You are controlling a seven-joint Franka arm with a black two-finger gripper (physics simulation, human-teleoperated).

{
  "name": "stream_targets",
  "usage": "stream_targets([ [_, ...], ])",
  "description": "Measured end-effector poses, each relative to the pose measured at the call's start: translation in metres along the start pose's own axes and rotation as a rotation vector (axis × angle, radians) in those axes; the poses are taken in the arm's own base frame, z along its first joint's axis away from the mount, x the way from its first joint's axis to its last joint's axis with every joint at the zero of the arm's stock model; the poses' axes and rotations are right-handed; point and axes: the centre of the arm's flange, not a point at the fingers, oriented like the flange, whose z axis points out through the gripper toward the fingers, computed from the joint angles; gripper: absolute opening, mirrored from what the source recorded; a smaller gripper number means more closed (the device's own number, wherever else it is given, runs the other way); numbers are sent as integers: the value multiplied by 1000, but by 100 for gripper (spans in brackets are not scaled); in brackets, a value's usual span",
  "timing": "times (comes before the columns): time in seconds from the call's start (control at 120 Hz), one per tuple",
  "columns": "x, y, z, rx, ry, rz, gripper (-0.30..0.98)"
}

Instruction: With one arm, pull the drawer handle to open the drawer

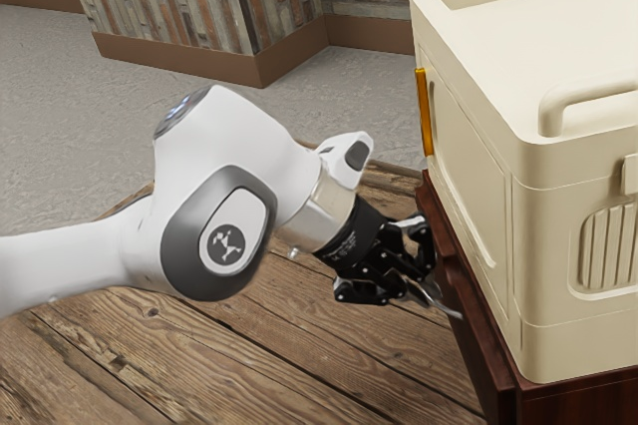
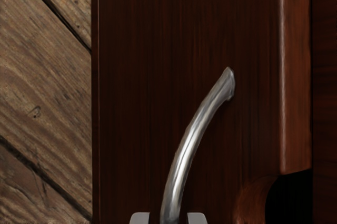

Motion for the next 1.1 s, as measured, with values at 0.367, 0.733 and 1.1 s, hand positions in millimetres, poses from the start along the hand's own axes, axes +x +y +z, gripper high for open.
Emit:
stream_targets([
  [0.367,1,-12,-3,11,4,7,0],
  [0.733,1,-31,-21,8,24,1,1],
  [1.1,4,-49,-27,15,32,-12,1],
])
